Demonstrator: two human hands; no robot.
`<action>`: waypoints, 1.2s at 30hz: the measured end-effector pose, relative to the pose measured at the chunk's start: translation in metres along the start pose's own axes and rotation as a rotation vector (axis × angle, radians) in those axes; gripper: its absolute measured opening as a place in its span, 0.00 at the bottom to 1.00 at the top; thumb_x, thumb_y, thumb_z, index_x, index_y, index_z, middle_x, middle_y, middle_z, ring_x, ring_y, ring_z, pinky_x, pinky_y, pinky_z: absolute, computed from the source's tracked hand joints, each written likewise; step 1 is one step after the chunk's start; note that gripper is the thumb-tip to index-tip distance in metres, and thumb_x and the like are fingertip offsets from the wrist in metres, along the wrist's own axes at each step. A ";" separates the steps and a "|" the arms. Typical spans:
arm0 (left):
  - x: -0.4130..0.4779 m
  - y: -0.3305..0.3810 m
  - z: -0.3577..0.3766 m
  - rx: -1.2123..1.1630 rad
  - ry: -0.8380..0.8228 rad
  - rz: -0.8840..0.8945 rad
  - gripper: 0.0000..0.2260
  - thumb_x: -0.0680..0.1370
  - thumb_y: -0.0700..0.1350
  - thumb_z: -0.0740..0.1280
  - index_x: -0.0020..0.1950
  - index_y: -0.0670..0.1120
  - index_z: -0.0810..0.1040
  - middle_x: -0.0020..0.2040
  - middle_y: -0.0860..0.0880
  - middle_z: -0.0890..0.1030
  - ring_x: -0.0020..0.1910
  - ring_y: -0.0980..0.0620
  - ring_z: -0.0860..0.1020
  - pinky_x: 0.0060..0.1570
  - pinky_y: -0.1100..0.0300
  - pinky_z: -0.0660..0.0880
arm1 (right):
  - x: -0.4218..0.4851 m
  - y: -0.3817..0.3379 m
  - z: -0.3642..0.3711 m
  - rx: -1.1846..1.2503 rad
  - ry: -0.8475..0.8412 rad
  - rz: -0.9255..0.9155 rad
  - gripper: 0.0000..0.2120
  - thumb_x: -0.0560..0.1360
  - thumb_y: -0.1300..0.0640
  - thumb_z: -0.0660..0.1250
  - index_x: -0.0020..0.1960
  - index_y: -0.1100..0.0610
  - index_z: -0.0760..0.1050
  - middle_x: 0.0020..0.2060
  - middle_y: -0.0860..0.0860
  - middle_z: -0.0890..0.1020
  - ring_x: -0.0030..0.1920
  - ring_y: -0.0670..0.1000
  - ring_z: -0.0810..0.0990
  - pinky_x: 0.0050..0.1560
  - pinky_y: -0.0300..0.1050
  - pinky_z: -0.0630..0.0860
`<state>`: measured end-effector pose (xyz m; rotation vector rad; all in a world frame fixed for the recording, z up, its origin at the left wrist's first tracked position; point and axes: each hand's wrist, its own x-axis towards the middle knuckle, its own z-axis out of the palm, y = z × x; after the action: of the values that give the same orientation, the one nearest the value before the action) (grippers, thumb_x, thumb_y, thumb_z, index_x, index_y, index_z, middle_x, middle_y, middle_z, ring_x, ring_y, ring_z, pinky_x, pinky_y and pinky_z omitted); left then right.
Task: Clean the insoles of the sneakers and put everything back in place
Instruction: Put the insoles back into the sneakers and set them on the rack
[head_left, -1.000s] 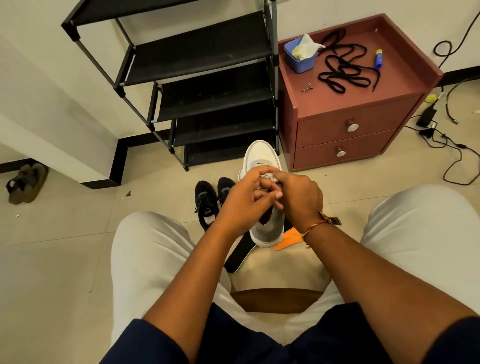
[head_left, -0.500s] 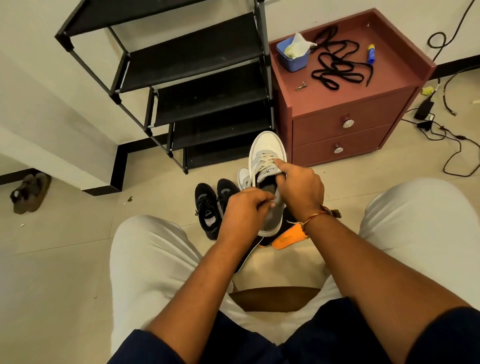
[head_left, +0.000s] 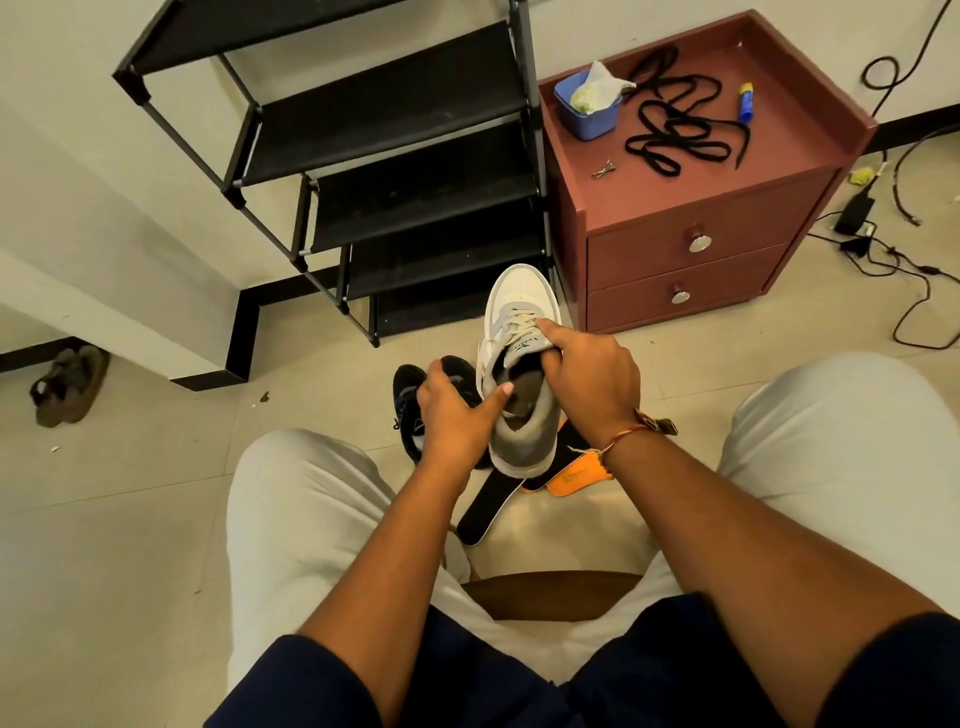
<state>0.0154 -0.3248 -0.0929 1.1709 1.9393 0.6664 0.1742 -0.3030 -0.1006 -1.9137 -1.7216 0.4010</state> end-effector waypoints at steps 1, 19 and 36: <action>0.002 -0.004 0.001 -0.051 -0.077 -0.042 0.40 0.72 0.59 0.75 0.77 0.51 0.59 0.73 0.45 0.69 0.69 0.45 0.72 0.66 0.45 0.75 | -0.001 -0.001 0.000 0.012 0.004 -0.012 0.18 0.82 0.49 0.59 0.70 0.41 0.73 0.43 0.53 0.84 0.41 0.58 0.81 0.37 0.47 0.77; 0.003 -0.003 0.006 0.189 0.015 -0.066 0.15 0.83 0.44 0.59 0.70 0.49 0.72 0.58 0.45 0.80 0.54 0.41 0.80 0.54 0.42 0.80 | 0.007 -0.017 -0.005 1.202 -0.377 0.441 0.15 0.77 0.64 0.66 0.63 0.58 0.78 0.55 0.52 0.84 0.50 0.43 0.83 0.42 0.34 0.77; 0.001 -0.001 0.002 0.200 0.013 -0.200 0.14 0.81 0.47 0.60 0.64 0.45 0.74 0.58 0.41 0.79 0.55 0.38 0.79 0.54 0.42 0.79 | -0.002 -0.035 -0.038 1.187 -0.645 0.148 0.09 0.83 0.60 0.61 0.62 0.58 0.73 0.50 0.54 0.86 0.54 0.51 0.84 0.53 0.43 0.78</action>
<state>0.0168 -0.3241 -0.0951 1.0731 2.1374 0.3828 0.1656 -0.3100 -0.0498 -1.0263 -1.1281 1.7615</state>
